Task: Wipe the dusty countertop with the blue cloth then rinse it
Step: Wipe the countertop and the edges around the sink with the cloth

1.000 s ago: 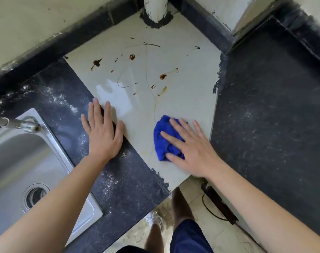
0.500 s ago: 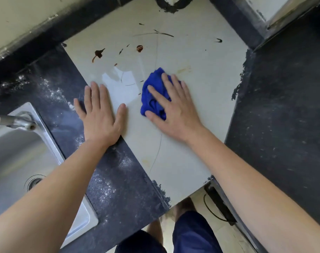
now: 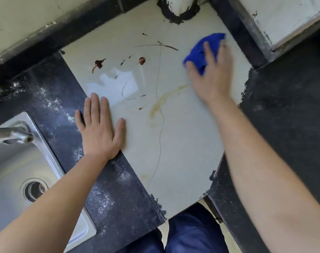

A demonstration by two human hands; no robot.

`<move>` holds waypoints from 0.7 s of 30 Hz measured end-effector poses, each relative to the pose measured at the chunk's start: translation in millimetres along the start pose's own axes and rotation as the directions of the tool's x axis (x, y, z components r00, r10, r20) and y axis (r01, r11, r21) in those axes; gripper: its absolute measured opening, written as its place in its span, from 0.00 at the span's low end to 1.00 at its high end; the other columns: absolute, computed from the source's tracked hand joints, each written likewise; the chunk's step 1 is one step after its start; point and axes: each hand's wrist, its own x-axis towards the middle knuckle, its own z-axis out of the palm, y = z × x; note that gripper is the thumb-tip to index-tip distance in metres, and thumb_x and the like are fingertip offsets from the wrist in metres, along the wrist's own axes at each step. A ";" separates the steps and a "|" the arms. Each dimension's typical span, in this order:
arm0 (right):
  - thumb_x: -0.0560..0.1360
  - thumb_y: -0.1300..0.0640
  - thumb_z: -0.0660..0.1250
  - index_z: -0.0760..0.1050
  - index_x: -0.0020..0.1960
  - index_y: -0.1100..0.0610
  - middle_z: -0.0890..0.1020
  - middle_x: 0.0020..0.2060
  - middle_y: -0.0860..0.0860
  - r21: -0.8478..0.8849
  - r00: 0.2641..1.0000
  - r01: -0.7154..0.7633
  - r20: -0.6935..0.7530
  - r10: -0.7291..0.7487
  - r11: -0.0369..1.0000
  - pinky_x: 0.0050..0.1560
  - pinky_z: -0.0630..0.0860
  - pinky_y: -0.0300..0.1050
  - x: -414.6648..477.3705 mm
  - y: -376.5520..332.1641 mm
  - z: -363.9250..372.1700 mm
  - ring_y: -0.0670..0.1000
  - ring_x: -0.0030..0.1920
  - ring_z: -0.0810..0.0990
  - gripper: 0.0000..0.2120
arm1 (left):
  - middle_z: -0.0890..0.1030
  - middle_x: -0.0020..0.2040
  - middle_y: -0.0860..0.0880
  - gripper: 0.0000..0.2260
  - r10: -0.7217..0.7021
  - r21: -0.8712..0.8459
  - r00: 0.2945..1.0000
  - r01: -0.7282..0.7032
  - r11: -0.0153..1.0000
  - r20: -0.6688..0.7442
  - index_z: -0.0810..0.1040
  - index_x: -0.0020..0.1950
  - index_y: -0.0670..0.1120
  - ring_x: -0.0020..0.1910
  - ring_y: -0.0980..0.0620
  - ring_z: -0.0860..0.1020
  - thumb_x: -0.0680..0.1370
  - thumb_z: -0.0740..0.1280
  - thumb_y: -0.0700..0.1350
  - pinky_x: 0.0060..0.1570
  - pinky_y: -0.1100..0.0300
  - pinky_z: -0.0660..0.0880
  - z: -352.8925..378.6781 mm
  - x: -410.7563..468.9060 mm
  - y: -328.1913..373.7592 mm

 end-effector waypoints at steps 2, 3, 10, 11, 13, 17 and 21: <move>0.76 0.35 0.60 0.68 0.75 0.56 0.62 0.76 0.66 0.031 0.977 0.215 0.001 -0.215 0.976 0.76 0.56 0.62 -25.6 -45.6 23.0 0.66 0.76 0.60 0.35 | 0.48 0.81 0.44 0.33 -0.002 0.002 1.000 0.002 1.000 -0.003 0.50 0.81 0.44 0.80 0.46 0.44 0.81 0.47 0.61 0.76 0.39 0.42 0.0 -1.2 -1.1; 0.76 0.36 0.61 0.68 0.75 0.55 0.61 0.76 0.65 0.040 0.942 0.330 0.047 -0.332 0.943 0.77 0.54 0.60 -48.9 -63.2 29.5 0.65 0.77 0.58 0.34 | 0.48 0.81 0.44 0.32 0.000 0.004 1.000 0.001 1.000 -0.005 0.50 0.81 0.44 0.80 0.46 0.44 0.81 0.47 0.60 0.76 0.39 0.42 0.0 -1.1 -0.6; 0.78 0.32 0.55 0.56 0.80 0.49 0.52 0.80 0.58 -0.051 0.858 0.464 0.272 -0.435 0.884 0.79 0.47 0.55 -91.6 17.2 -2.7 0.58 0.80 0.49 0.36 | 0.49 0.81 0.44 0.31 -0.007 -0.006 1.000 0.007 1.000 -0.002 0.51 0.81 0.44 0.80 0.46 0.44 0.82 0.47 0.58 0.76 0.39 0.42 -1.2 0.5 -0.1; 0.78 0.31 0.54 0.54 0.80 0.49 0.50 0.80 0.58 -0.097 0.904 0.380 0.251 -0.346 0.920 0.79 0.45 0.54 -74.3 33.8 -11.9 0.58 0.80 0.48 0.37 | 0.48 0.81 0.44 0.30 -0.010 -0.003 1.000 0.010 1.000 -0.001 0.50 0.81 0.44 0.80 0.46 0.44 0.82 0.47 0.57 0.76 0.39 0.42 -1.0 0.2 -0.4; 0.78 0.29 0.52 0.51 0.81 0.50 0.49 0.80 0.59 -0.160 0.969 0.188 0.194 -0.155 0.969 0.79 0.45 0.54 -29.1 52.0 -28.6 0.59 0.80 0.47 0.39 | 0.48 0.81 0.44 0.30 -0.008 0.007 1.000 0.008 1.000 -0.005 0.50 0.81 0.44 0.80 0.46 0.44 0.82 0.48 0.57 0.76 0.39 0.42 -0.1 -0.1 -0.8; 0.77 0.30 0.51 0.51 0.81 0.54 0.49 0.80 0.63 -0.125 0.994 0.008 0.107 0.005 0.992 0.79 0.47 0.56 30.6 10.7 -23.5 0.61 0.80 0.48 0.41 | 0.49 0.81 0.43 0.30 -0.002 0.022 1.000 0.002 1.000 0.000 0.50 0.81 0.44 0.80 0.46 0.44 0.82 0.47 0.57 0.76 0.39 0.42 0.9 1.4 -1.9; 0.76 0.32 0.55 0.62 0.78 0.56 0.56 0.78 0.65 -0.024 0.958 0.267 0.114 -0.262 0.963 0.77 0.52 0.60 -23.3 -59.0 13.6 0.65 0.78 0.55 0.38 | 0.49 0.81 0.43 0.31 -0.001 0.036 1.000 0.001 0.999 -0.001 0.51 0.81 0.44 0.80 0.46 0.45 0.81 0.47 0.58 0.76 0.39 0.44 0.4 0.5 -2.2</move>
